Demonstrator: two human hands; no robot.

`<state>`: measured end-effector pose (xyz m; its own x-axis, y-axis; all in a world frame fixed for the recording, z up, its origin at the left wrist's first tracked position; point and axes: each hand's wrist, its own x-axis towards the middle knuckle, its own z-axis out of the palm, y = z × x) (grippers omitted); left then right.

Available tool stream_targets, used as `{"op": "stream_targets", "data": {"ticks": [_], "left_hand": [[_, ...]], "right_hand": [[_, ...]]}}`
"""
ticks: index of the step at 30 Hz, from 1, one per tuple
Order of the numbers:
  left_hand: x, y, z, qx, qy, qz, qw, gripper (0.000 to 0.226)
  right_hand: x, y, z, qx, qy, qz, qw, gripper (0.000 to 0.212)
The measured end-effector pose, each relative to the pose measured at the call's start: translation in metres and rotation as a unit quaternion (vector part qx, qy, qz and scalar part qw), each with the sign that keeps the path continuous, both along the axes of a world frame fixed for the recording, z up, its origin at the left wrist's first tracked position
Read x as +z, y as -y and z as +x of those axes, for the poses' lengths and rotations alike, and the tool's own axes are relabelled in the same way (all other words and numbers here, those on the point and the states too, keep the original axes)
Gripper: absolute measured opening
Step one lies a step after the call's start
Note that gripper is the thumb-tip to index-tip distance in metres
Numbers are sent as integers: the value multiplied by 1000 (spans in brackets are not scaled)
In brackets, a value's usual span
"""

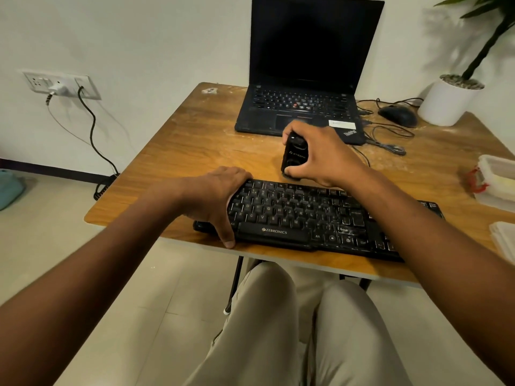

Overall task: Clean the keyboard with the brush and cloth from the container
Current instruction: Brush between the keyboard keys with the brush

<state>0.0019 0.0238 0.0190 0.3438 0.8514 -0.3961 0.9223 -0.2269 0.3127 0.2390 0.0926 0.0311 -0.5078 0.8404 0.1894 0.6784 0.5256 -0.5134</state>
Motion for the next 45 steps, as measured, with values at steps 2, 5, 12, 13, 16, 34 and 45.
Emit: {"op": "stream_targets", "data": {"ticks": [2, 5, 12, 13, 16, 34, 45], "left_hand": [[0, 0, 0, -2, -4, 0, 1000, 136], [-3, -2, 0, -4, -4, 1, 1000, 138], [-4, -3, 0, -11, -15, 6, 1000, 137], [-3, -3, 1, -9, -20, 6, 1000, 138], [-2, -1, 2, -1, -35, 6, 999, 141], [11, 9, 72, -49, -74, 15, 996, 142], [-1, 0, 73, -47, -41, 26, 998, 141]], "right_hand": [[-1, -3, 3, -13, -21, 3, 1000, 56], [6, 9, 6, 10, -52, -32, 998, 55], [1, 8, 20, 4, -25, -69, 997, 63], [2, 5, 22, -12, -37, -61, 997, 66], [6, 8, 30, -39, -65, -26, 997, 71], [0, 50, 77, -122, -223, -5, 967, 81], [-17, 24, 65, -55, -47, 8, 997, 66]]}}
